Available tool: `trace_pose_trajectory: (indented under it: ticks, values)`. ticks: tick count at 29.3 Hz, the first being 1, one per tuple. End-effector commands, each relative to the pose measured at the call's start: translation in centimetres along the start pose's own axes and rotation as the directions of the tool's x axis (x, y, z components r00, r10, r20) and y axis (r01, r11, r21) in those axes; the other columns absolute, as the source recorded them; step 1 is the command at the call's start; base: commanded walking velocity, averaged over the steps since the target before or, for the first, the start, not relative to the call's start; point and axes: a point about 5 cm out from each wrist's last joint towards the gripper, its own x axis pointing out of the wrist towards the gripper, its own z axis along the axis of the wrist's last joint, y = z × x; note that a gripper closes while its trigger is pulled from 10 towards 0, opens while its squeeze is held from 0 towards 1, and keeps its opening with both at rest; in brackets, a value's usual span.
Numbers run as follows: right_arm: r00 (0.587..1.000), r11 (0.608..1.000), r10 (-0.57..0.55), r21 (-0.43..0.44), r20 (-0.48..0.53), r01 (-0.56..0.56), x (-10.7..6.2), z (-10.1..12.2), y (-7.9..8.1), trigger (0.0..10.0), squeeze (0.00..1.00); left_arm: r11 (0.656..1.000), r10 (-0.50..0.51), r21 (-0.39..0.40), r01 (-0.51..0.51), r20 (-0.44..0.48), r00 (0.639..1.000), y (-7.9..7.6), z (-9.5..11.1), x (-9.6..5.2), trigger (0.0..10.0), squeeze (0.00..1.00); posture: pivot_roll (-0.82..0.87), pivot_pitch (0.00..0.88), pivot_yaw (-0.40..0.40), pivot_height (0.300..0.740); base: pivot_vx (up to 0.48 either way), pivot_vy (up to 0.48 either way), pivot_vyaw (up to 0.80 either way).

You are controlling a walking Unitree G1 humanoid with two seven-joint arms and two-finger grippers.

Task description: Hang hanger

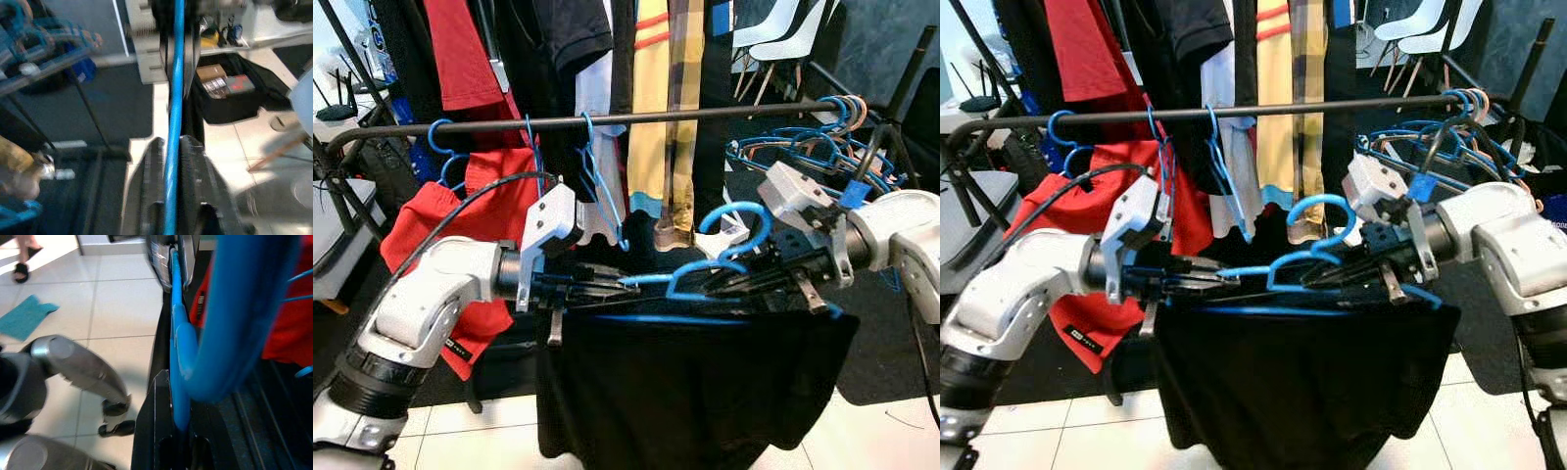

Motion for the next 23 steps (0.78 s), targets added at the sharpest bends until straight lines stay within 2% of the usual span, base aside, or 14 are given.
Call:
trace_pose_trajectory:
  ticks: [1, 5, 6, 7, 9, 10, 12, 15, 17, 20, 22, 23]
  values:
    - [0.999, 0.998, -0.031, -0.045, 0.022, 0.032, -0.5, 1.0, -0.3, 0.0, 0.00, 0.999, 0.053, 0.008, -0.053, 0.029, 0.998, 0.7, 0.3, -0.5, 10.0, 1.00, -0.06, 0.000, 0.060, 0.740, 0.000, 0.000, 0.00]
    - [0.999, 0.998, -0.046, -0.048, 0.018, 0.047, -1.1, 1.0, -0.2, 0.0, 0.00, 0.990, 0.140, 0.016, -0.142, 0.097, 0.985, 1.9, 1.1, -1.1, 10.0, 1.00, -0.07, 0.000, 0.059, 0.740, 0.000, 0.000, 0.00]
    - [0.997, 0.996, -0.071, -0.049, 0.019, 0.072, -2.0, 1.0, -0.1, 0.0, 0.00, 0.973, 0.227, 0.005, -0.231, 0.171, 0.959, 3.1, 2.2, -2.3, 10.0, 1.00, -0.07, 0.000, 0.057, 0.740, 0.000, 0.000, 0.00]
    - [0.997, 0.996, -0.071, -0.049, 0.019, 0.072, -2.0, 1.0, -0.1, 0.0, 0.00, 0.973, 0.227, 0.005, -0.231, 0.171, 0.959, 3.1, 2.2, -2.3, 10.0, 1.00, -0.07, 0.000, 0.057, 0.740, 0.000, 0.000, 0.00]
    - [0.994, 0.993, -0.102, -0.052, 0.028, 0.103, -2.9, 1.2, -0.2, 0.0, 0.00, 0.961, 0.275, -0.023, -0.277, 0.230, 0.934, 3.8, 2.9, -3.3, 10.0, 1.00, -0.07, 0.000, 0.056, 0.740, 0.000, 0.000, 0.00]
    - [0.994, 0.993, -0.102, -0.052, 0.028, 0.103, -2.9, 1.2, -0.2, 0.0, 0.00, 0.961, 0.275, -0.023, -0.277, 0.230, 0.934, 3.8, 2.9, -3.3, 10.0, 1.00, -0.07, 0.000, 0.056, 0.740, 0.000, 0.000, 0.00]
    - [0.987, 0.986, -0.153, -0.062, 0.044, 0.155, -4.4, 1.7, -0.3, 0.0, 0.00, 0.956, 0.292, -0.047, -0.290, 0.262, 0.920, 3.9, 2.9, -4.6, 10.0, 1.00, -0.07, 0.000, 0.055, 0.740, 0.000, 0.000, 0.00]
    - [0.985, 0.984, -0.162, -0.064, 0.051, 0.165, -4.8, 1.9, -0.3, 0.0, 0.00, 0.955, 0.295, -0.051, -0.292, 0.266, 0.918, 3.9, 2.9, -4.9, 10.0, 1.00, -0.07, 0.000, 0.055, 0.740, 0.000, 0.000, 0.00]
    - [0.979, 0.978, -0.188, -0.076, 0.081, 0.195, -6.0, 2.5, -0.2, 0.0, 0.00, 0.960, 0.280, -0.080, -0.269, 0.288, 0.916, 3.5, 2.7, -5.7, 10.0, 1.00, -0.07, 0.000, 0.053, 0.740, 0.000, 0.000, 0.00]
    - [0.977, 0.976, -0.195, -0.080, 0.091, 0.202, -6.3, 2.7, -0.1, 0.0, 0.00, 0.964, 0.268, -0.085, -0.254, 0.290, 0.919, 3.3, 2.5, -5.9, 10.0, 1.00, -0.07, 0.000, 0.053, 0.740, 0.000, 0.000, 0.00]
    - [0.976, 0.975, -0.192, -0.090, 0.106, 0.202, -7.0, 3.2, 0.2, 0.0, 0.00, 0.978, 0.194, -0.112, -0.175, 0.199, 0.960, 2.0, 0.7, -6.2, 10.0, 1.00, -0.08, 0.001, 0.051, 0.740, 0.000, 0.000, 0.00]
    - [0.976, 0.975, -0.192, -0.090, 0.106, 0.202, -7.0, 3.2, 0.2, 0.0, 0.00, 0.978, 0.194, -0.112, -0.175, 0.199, 0.960, 2.0, 0.7, -6.2, 10.0, 1.00, -0.08, 0.001, 0.051, 0.740, 0.000, 0.000, 0.00]
